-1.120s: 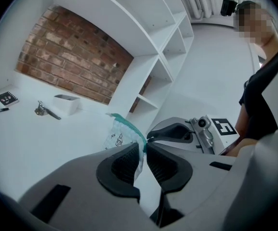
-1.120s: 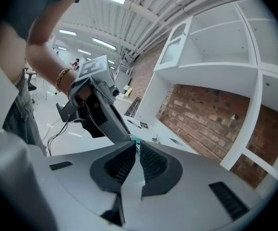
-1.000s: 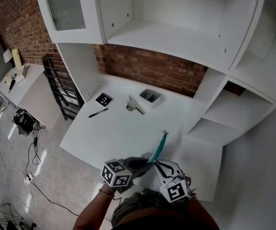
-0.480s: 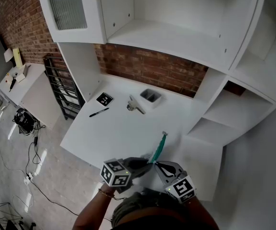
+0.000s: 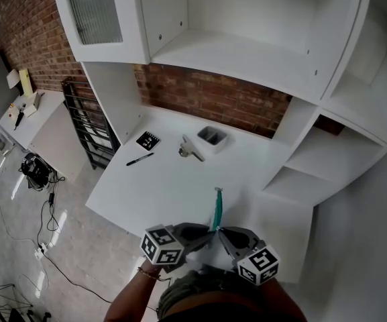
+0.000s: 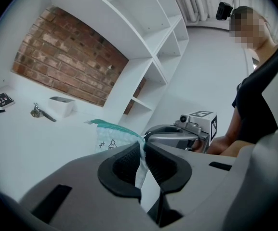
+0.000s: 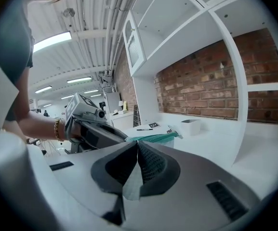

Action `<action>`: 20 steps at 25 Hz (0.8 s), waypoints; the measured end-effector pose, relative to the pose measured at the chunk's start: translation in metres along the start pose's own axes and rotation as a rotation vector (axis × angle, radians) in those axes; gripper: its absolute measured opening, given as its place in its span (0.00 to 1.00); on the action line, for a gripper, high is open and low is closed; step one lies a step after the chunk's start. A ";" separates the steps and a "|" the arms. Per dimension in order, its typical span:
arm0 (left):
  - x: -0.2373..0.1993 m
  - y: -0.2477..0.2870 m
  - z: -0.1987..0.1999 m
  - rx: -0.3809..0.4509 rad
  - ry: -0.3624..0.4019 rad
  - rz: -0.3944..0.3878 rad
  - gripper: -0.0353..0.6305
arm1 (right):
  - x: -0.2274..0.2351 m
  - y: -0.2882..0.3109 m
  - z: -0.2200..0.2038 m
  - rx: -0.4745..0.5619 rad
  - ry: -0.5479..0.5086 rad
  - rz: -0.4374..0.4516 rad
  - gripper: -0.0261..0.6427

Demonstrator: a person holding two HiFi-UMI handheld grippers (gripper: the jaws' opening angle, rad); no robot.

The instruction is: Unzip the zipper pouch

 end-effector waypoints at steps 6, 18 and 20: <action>0.011 -0.001 -0.011 -0.079 0.056 -0.011 0.10 | 0.010 -0.002 0.001 0.007 0.026 -0.055 0.04; 0.017 -0.008 -0.019 -0.064 0.053 -0.006 0.10 | 0.025 -0.004 0.003 0.000 0.015 -0.091 0.04; 0.018 -0.010 -0.021 -0.043 0.031 -0.009 0.10 | 0.029 -0.004 0.005 0.002 0.007 -0.102 0.04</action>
Point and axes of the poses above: the fingertips, and each gripper's own axes: y forward along the fingers, x to its right, z out of its top, the point moved 4 cm from there along -y, backward along the fingers, and after that the axes turned 2 degrees about y, right-handed, at the moved point
